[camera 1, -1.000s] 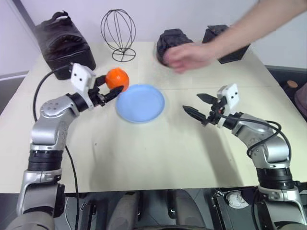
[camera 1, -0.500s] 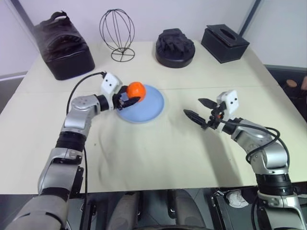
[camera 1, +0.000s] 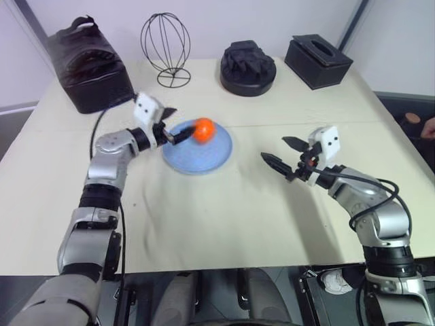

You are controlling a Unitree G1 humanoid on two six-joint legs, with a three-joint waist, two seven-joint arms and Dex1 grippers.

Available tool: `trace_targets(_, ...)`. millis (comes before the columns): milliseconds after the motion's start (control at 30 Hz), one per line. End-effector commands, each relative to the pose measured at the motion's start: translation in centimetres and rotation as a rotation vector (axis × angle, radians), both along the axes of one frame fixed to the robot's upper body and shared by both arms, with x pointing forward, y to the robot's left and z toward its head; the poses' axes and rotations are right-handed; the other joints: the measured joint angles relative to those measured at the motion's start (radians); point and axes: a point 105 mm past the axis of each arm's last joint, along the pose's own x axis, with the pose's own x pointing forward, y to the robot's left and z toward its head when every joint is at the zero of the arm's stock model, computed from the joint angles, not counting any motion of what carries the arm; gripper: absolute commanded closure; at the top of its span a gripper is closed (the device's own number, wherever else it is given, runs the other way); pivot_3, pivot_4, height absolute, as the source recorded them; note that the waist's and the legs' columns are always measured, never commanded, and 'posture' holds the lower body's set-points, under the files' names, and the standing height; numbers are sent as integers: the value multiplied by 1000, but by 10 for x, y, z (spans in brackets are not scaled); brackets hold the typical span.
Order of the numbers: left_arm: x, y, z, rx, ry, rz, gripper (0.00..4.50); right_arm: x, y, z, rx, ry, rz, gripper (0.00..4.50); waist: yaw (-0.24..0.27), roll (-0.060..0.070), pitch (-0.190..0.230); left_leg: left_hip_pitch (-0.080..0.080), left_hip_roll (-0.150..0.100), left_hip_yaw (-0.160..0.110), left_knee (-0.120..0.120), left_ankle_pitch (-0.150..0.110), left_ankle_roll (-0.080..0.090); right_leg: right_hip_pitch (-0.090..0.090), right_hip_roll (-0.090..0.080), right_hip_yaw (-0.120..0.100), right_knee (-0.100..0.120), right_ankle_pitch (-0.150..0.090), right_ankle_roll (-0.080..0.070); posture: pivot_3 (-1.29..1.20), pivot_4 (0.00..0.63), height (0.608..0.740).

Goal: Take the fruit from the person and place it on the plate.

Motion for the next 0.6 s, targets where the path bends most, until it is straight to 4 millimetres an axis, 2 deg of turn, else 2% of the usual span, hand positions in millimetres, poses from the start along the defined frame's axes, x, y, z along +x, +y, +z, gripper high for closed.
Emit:
trace_targets(33, -15, 37, 31, -76, -94, 114, 26, 3, -4, 13, -2, -54, -8, 0, -2, 0, 0, 0, 0, 0, 0, 0, 0, 0, 0, 0, 0, 0, 0, 0, 150, 740)
trace_targets(133, -37, 59, 26, -57, -82, 182, 26, 5, -5, 14, -3, -59, -7, 0, -3, 0, 0, 0, 0, 0, 0, 0, 0, 0, 0, 1, 1, 0, 0, 0, 150, 740)
trace_targets(333, -94, 98, -6, 7, 38, 310, 26, 21, -22, 21, -1, -88, -61, 0, 0, 0, 0, 0, 0, 0, 0, 0, 0, 0, -1, 1, 0, 0, 0, 0, 150, 740)
trace_targets(467, -111, 99, -17, -3, 86, 315, 26, 27, -28, 20, -2, -88, -69, 0, 12, 0, 0, 0, 0, -1, 0, 0, 0, 1, -1, 0, 0, -1, -1, 0, 150, 740)
trace_targets(600, -111, 96, -24, -21, 104, 309, 26, 35, -22, 18, 11, -87, -60, 0, 20, 0, 0, 0, 0, 0, 0, 0, 0, 1, -1, 0, -1, -2, -4, 0, 150, 740)
